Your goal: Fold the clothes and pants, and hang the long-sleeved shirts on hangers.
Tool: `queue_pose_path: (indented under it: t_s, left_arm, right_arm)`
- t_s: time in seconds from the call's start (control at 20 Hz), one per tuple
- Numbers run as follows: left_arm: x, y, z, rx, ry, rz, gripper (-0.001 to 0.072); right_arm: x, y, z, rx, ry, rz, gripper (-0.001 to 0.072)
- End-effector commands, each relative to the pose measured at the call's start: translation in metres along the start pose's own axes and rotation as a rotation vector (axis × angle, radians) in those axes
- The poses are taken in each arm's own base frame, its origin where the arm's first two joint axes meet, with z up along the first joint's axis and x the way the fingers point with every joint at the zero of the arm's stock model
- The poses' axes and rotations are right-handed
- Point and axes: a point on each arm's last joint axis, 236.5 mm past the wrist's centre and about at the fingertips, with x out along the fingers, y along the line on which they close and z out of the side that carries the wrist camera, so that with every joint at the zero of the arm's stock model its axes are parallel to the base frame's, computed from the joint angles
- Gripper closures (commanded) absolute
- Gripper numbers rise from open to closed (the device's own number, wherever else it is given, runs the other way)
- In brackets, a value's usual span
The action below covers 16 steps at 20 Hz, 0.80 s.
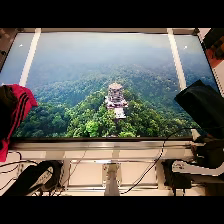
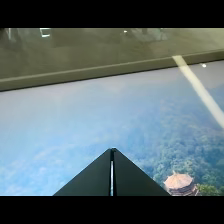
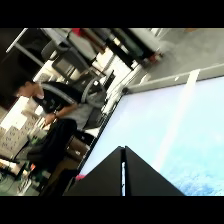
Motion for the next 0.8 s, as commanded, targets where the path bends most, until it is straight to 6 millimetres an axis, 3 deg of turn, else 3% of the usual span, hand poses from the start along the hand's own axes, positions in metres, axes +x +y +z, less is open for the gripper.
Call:
queue_pose_path:
  t_s: [0.0,0.2,0.75]
  left_arm:
    - [-0.028,0.003,0.004,0.0,-0.022,0.038,0.0692]
    - [-0.041,-0.001,0.008,0.006,-0.046,0.035,0.0692]
    - [-0.039,-0.001,0.008,0.005,-0.043,0.035,0.0692]
  right_arm:
    - [0.035,0.013,-0.028,-0.013,0.072,0.018,0.0662]
    - [0.042,0.013,-0.036,-0.008,0.096,0.021,0.0662]
    - [0.042,0.013,-0.036,-0.008,0.096,0.02,0.0662]
